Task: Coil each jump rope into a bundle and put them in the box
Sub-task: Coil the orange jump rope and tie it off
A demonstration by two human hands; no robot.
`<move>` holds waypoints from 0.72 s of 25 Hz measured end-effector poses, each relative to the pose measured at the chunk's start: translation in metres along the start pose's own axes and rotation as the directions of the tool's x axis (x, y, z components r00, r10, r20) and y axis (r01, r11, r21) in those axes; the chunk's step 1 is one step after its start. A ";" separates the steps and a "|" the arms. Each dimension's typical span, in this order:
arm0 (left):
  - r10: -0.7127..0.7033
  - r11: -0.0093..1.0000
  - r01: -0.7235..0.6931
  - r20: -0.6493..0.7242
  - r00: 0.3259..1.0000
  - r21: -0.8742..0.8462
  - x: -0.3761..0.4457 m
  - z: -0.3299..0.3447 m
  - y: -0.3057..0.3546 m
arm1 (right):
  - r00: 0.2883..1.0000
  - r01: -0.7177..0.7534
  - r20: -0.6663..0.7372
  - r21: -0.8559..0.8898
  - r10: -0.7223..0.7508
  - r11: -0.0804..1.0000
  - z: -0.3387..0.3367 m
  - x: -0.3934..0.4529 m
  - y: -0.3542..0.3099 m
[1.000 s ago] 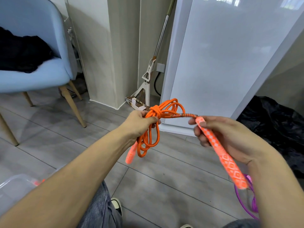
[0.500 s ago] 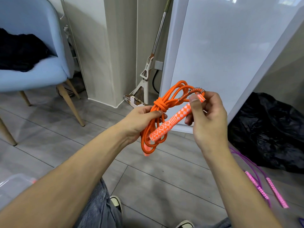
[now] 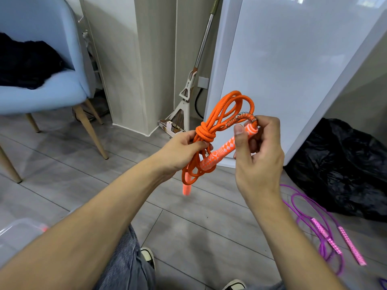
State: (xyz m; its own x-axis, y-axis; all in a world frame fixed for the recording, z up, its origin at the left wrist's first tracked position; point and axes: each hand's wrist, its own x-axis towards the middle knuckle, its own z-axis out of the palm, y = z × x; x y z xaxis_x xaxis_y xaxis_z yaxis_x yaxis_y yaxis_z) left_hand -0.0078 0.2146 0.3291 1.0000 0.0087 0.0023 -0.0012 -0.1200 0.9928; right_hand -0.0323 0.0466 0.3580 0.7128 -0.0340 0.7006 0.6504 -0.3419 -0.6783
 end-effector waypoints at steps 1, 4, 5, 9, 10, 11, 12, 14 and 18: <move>0.002 1.000 -0.002 -0.001 1.000 -0.002 0.000 0.000 0.000 | 1.000 0.018 -0.010 -0.010 -0.018 1.000 0.001 -0.001 0.000; 0.002 1.000 -0.002 -0.006 1.000 0.001 0.001 -0.001 0.000 | 0.999 0.027 -0.033 -0.022 -0.028 0.999 0.005 -0.005 -0.002; -0.006 1.000 0.006 -0.009 1.000 -0.005 0.001 -0.001 0.000 | 0.999 0.008 -0.048 -0.013 -0.009 1.000 0.006 -0.006 -0.002; -0.039 0.990 0.037 -0.009 0.999 -0.135 0.001 0.000 -0.002 | 0.999 0.023 -0.046 -0.056 -0.025 0.998 0.007 -0.009 -0.003; -0.055 0.985 0.053 -0.005 0.998 -0.162 0.001 0.000 -0.002 | 0.999 0.031 -0.024 -0.075 -0.033 0.997 0.007 -0.009 -0.004; -0.074 0.981 0.072 -0.009 0.997 -0.182 0.001 -0.001 -0.001 | 1.000 0.021 -0.005 -0.092 -0.022 0.996 0.008 -0.009 -0.003; -0.096 0.973 0.091 -0.017 0.995 -0.213 0.001 -0.001 -0.001 | 1.000 -0.018 0.002 -0.100 0.018 0.995 0.009 -0.008 0.000; -0.126 0.934 0.111 -0.022 0.992 -0.339 0.001 0.000 0.000 | 0.984 -0.179 -0.014 -0.051 0.178 0.983 0.009 -0.001 0.010; -0.130 0.871 0.120 0.012 0.991 -0.477 -0.003 0.004 0.006 | 0.911 -0.408 -0.038 0.059 0.410 0.911 0.001 0.008 0.023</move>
State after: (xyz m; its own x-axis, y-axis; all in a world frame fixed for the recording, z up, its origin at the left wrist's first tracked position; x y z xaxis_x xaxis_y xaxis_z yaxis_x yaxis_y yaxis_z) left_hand -0.0107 0.2103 0.3345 0.9916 0.0123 -0.1284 0.1148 0.3699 0.9219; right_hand -0.0110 0.0393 0.3475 0.9062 -0.2072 0.3686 0.3174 -0.2427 -0.9167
